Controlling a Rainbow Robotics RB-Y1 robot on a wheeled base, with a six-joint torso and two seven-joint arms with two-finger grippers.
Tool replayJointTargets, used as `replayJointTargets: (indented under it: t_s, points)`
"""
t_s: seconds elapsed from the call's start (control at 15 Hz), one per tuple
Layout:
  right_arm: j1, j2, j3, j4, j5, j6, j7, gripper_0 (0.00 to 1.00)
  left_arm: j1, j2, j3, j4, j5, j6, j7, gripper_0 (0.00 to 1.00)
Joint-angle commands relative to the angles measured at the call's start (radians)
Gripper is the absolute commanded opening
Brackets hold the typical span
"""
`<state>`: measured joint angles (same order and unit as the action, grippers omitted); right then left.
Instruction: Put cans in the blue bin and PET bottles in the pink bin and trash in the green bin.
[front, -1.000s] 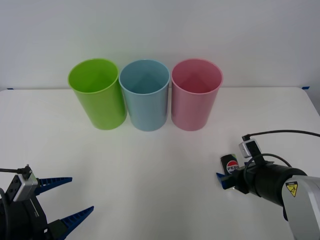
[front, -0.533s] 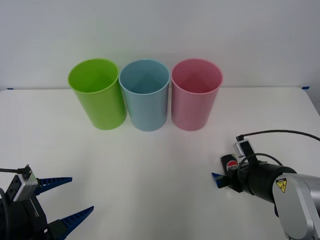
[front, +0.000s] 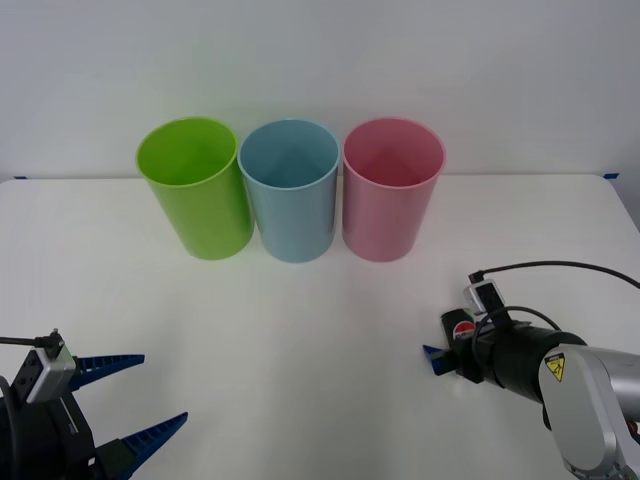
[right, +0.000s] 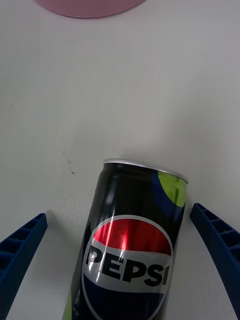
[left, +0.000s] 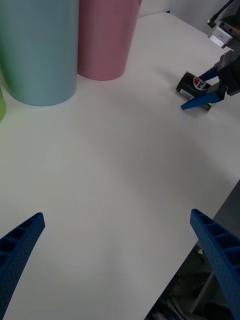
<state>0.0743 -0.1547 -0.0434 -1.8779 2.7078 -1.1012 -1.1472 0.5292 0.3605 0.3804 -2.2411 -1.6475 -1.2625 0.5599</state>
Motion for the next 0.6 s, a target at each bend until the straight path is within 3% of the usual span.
replayJointTargets:
  t_s: [0.07,0.13,0.2,0.27,0.33,0.6]
  points:
    - [0.001,-0.002,-0.001,0.008,0.000,0.001,0.007,1.00,0.000,0.000,0.000,0.000,0.000,0.000,0.000,1.00]
    - [0.001,-0.005,-0.001,0.008,0.000,0.001,0.014,1.00,0.000,0.000,0.000,0.000,0.000,0.000,0.000,1.00]
    - [-0.001,-0.009,-0.001,0.011,0.000,0.001,0.017,0.44,0.000,0.000,0.000,0.000,0.000,0.000,0.000,1.00]
    - [-0.001,-0.012,-0.003,0.016,0.000,0.001,0.017,0.05,0.000,0.000,0.000,0.000,0.000,0.000,0.000,1.00]
    - [-0.002,-0.016,-0.004,0.017,0.000,0.001,0.018,0.00,0.000,0.000,0.000,0.000,0.000,0.000,0.000,1.00]
    - [-0.002,-0.020,-0.004,0.017,0.000,0.001,0.032,0.00,0.000,0.000,0.000,0.000,0.000,0.000,0.000,1.00]
